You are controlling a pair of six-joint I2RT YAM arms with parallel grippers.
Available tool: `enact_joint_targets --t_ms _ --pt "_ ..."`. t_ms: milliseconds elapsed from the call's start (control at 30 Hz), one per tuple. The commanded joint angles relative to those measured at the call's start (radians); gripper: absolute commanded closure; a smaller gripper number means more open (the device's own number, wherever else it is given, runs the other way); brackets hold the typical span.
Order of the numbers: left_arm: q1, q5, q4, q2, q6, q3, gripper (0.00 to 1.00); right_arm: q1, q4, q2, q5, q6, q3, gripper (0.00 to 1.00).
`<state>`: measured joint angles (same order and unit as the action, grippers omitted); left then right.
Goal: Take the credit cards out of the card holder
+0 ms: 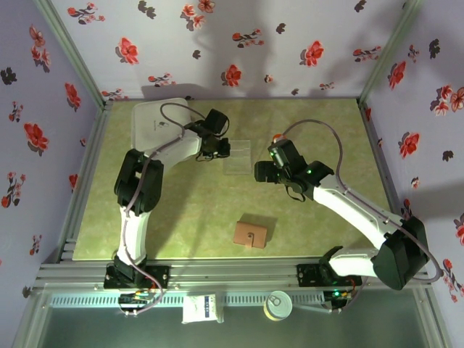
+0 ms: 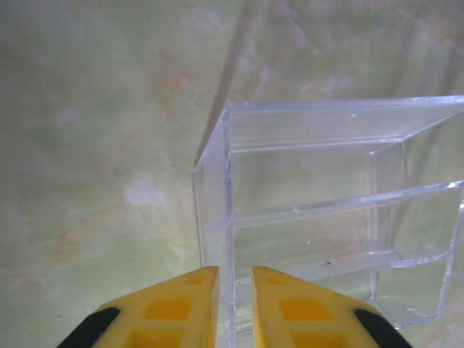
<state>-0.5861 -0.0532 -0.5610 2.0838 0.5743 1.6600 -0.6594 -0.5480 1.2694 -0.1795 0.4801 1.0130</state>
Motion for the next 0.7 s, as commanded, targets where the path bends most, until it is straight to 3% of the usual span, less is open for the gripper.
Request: enact_joint_targets --t_ms 0,367,667 --pt "0.002 -0.010 -0.001 -0.086 0.009 0.001 0.80 -0.005 -0.022 -0.023 0.021 0.006 0.024 0.15" --pt "0.003 -0.029 0.028 -0.229 -0.031 -0.109 0.77 -0.061 -0.120 0.010 0.162 -0.022 0.018 0.16" --pt "0.005 -0.082 0.122 -0.351 -0.031 -0.281 0.70 -0.266 -0.149 0.037 0.187 0.160 -0.061 0.16"
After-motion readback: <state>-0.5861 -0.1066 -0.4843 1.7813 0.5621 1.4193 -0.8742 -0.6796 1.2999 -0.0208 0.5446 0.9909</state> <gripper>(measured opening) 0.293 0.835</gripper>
